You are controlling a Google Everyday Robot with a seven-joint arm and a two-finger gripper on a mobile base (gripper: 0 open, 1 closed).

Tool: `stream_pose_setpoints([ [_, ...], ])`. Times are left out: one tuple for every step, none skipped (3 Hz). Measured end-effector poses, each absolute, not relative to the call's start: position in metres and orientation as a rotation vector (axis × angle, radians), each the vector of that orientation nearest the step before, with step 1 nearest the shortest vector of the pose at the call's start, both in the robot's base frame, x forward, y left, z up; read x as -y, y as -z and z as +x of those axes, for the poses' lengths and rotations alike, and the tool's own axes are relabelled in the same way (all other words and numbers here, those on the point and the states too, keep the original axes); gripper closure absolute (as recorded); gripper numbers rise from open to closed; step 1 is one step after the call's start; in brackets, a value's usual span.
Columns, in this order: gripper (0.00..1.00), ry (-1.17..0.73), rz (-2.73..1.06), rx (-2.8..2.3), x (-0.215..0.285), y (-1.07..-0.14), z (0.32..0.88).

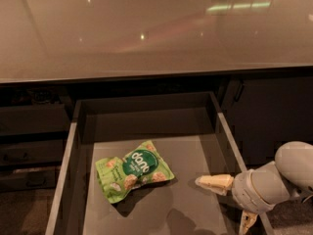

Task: Open top drawer

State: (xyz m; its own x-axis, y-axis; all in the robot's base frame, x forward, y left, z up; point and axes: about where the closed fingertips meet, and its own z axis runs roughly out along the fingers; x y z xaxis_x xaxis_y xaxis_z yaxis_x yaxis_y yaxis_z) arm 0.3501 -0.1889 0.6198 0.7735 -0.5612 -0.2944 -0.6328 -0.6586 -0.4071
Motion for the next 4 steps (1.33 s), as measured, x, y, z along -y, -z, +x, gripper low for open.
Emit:
stream_pose_setpoints([
  [0.00, -0.195, -2.471, -0.895, 0.189, -0.620, 0.350],
  [0.00, -0.125, -2.427, -0.873, 0.188, -0.671, 0.359],
  [0.00, -0.011, -2.392, -0.821, 0.181, -0.738, 0.355],
  [0.00, 0.001, -2.387, -0.825, 0.181, -0.744, 0.354],
])
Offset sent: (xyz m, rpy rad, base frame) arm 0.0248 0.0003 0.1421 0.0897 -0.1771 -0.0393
